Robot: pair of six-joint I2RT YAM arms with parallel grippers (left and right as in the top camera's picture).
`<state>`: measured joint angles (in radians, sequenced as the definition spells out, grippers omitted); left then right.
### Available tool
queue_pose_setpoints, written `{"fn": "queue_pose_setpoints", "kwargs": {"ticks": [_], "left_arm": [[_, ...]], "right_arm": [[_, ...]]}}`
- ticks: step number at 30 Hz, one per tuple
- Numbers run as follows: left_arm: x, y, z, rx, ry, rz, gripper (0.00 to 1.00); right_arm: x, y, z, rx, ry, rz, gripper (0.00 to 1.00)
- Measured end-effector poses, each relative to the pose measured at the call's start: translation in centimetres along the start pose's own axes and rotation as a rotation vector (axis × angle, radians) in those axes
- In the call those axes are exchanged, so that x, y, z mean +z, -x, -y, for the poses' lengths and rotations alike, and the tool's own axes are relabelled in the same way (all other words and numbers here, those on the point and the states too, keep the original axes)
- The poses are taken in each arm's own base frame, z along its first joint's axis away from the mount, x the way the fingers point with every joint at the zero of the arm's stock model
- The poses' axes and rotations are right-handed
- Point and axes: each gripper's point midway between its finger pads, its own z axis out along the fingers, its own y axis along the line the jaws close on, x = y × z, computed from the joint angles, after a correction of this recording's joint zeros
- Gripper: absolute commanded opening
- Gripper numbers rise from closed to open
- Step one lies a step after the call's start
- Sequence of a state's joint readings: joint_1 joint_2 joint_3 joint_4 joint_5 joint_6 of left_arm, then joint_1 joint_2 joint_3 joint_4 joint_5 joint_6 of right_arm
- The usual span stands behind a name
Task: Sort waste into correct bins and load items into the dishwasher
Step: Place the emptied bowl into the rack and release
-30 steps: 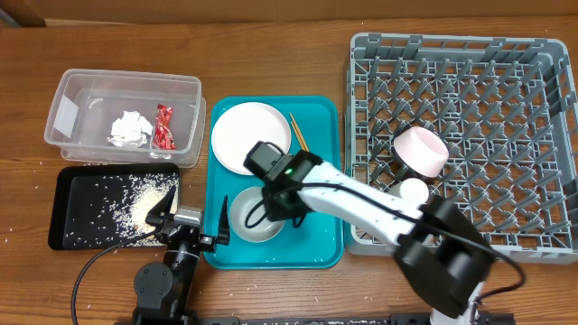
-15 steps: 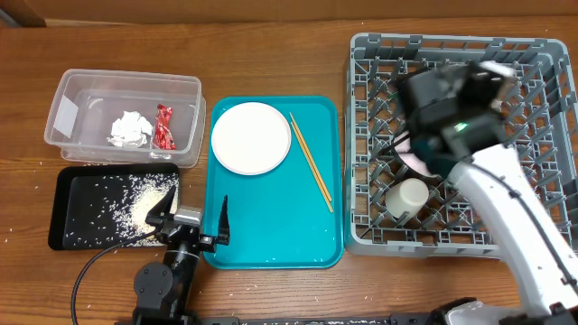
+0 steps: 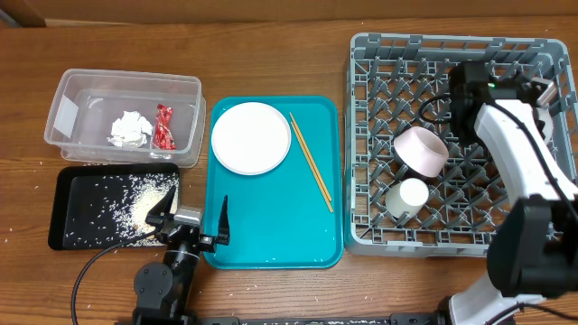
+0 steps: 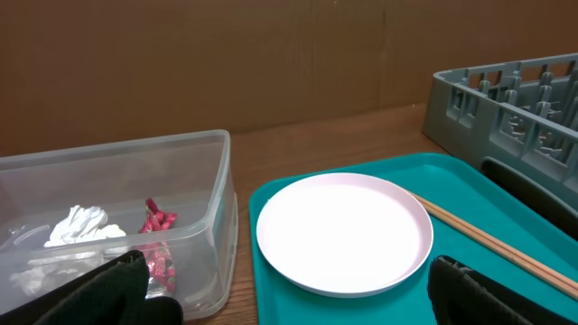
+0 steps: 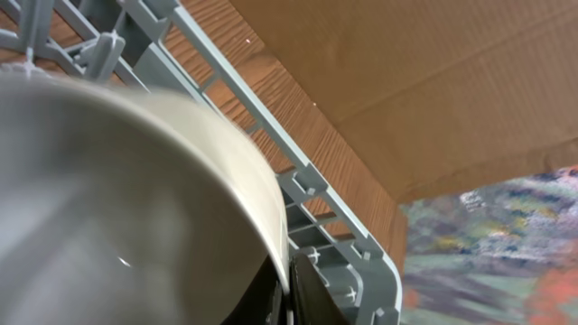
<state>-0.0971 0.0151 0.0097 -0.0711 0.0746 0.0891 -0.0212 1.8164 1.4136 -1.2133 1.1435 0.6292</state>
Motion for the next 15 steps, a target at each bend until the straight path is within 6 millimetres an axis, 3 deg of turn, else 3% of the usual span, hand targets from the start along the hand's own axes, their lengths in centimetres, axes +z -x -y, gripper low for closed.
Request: {"fn": "queue_pose_setpoints", "kwargs": {"ticks": [4,8,15], "left_arm": [[0.0,0.0,0.0,0.0,0.0,0.0,1.0],[0.0,0.0,0.0,0.0,0.0,0.0,1.0],[0.0,0.0,0.0,0.0,0.0,0.0,1.0]], "right_arm": [[-0.7,0.1,-0.6,-0.037,-0.006,0.028,0.04],[-3.4,-0.2,-1.9,-0.118,0.031,0.085,0.11],[-4.8,-1.0,-2.5,-0.187,0.057,0.089,0.13]]}}
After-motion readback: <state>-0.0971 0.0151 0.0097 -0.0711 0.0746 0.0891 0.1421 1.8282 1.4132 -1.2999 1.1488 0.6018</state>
